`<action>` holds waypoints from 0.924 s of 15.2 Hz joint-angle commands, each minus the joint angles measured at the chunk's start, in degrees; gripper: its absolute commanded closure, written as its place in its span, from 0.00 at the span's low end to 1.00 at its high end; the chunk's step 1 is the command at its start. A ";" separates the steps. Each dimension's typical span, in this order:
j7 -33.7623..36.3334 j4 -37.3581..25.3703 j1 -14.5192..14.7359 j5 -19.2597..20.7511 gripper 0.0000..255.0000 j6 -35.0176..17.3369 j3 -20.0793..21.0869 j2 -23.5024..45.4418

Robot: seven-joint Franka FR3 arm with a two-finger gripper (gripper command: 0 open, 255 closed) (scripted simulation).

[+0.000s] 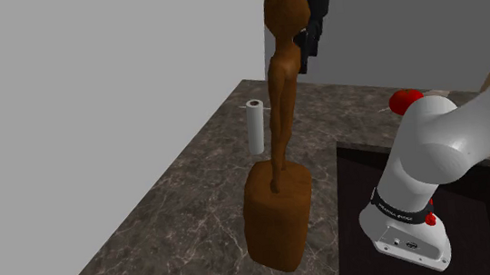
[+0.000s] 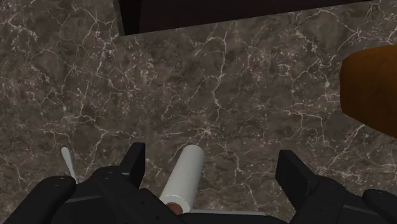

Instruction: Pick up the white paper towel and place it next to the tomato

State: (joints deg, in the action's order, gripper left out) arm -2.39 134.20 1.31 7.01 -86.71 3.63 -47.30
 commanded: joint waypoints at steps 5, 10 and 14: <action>0.17 2.15 -0.69 0.04 0.00 -8.14 -1.72 5.23; 0.15 2.99 -1.47 -0.16 0.00 -17.99 -3.75 13.32; -0.14 2.18 -1.92 -0.70 0.00 -25.36 -5.28 20.79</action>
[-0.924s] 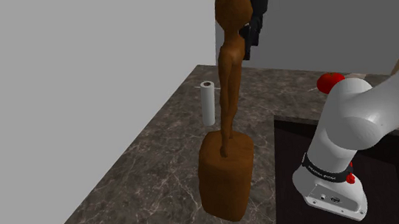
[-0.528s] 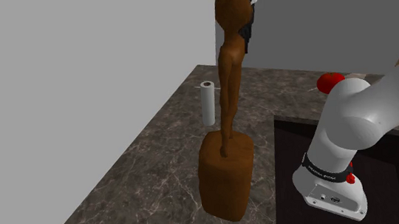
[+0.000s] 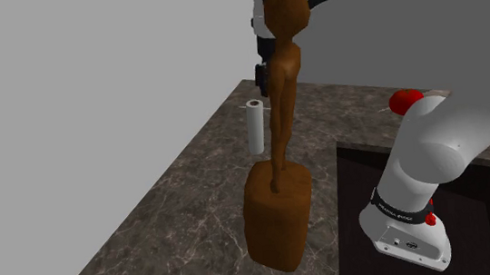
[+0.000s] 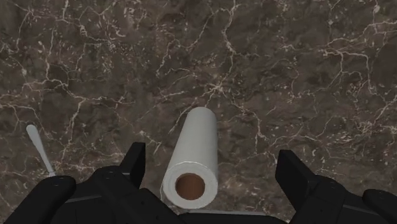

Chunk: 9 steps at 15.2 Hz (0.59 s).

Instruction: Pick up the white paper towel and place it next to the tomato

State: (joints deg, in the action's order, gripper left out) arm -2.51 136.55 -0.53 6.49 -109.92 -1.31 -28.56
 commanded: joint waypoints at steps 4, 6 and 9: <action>-0.65 -2.30 -0.37 -1.22 0.00 -8.79 -1.77 10.15; -0.84 -2.42 -0.45 -1.50 0.00 -10.90 -2.09 12.24; -0.81 -1.00 -0.52 -1.41 0.00 -13.33 -2.20 13.24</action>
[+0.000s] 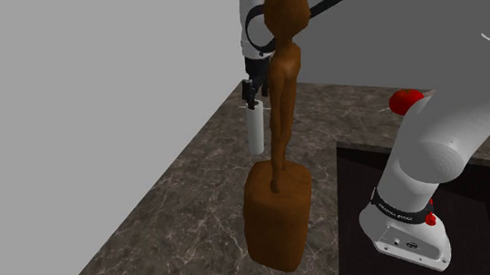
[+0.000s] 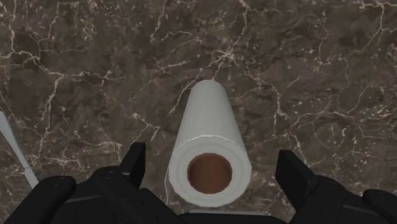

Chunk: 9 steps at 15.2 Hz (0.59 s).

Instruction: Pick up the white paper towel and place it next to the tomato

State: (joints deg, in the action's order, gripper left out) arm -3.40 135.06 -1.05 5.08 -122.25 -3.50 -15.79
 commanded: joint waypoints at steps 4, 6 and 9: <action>0.11 2.07 -0.08 0.11 0.00 -3.92 -0.16 1.80; 0.11 2.05 -0.08 0.11 0.00 -3.93 -0.16 1.82; 0.11 2.05 -0.08 0.11 0.00 -3.93 -0.16 1.82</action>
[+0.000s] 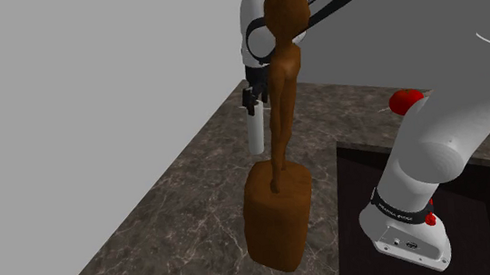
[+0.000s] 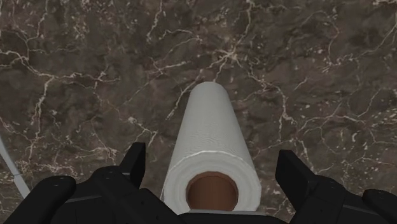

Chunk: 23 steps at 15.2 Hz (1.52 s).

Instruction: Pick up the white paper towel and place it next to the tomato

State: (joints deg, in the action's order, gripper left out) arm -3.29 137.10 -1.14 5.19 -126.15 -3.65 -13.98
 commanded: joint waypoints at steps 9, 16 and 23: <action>-0.01 0.00 0.00 0.00 1.00 -0.01 -0.01 0.00; -0.14 -1.44 0.02 -0.09 1.00 2.42 0.06 -0.99; -0.45 -5.23 0.09 -0.28 1.00 8.06 0.18 -2.84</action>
State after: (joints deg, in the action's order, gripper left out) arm -3.67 132.51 -1.05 4.94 -118.97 -3.48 -16.59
